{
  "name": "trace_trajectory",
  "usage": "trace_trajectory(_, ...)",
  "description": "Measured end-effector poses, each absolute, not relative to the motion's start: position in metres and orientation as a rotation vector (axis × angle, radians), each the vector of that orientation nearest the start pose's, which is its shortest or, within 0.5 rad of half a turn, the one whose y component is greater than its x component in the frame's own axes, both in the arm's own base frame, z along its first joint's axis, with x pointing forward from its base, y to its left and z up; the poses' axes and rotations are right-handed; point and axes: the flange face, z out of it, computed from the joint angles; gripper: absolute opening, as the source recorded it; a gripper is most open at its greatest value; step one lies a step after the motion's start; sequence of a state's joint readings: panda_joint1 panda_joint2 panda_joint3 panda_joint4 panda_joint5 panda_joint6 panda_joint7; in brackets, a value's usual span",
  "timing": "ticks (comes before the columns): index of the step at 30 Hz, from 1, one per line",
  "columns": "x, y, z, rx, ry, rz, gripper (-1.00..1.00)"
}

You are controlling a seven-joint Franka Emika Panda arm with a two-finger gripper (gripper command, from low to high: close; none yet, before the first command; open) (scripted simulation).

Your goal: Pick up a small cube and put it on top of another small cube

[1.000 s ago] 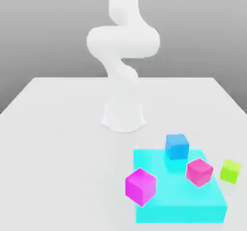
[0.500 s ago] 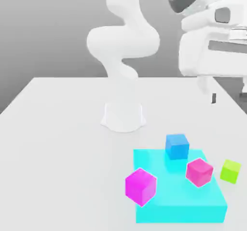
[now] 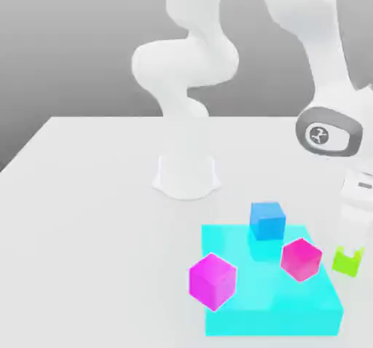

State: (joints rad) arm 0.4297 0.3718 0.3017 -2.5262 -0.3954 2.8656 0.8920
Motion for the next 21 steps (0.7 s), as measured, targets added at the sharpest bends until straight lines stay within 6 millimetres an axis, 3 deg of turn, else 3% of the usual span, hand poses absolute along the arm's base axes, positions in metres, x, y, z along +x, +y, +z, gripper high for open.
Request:
trace_trajectory(1,0.311,0.324,0.132,-3.123,-0.318,-0.001,-1.00)
trace_trajectory(8,0.310,0.324,0.129,-3.123,-0.319,-0.001,-1.00)
trace_trajectory(14,0.311,0.321,0.187,-3.129,-0.327,-0.004,-1.00)
trace_trajectory(21,0.319,0.260,0.236,-3.202,-0.442,-0.051,-1.00)
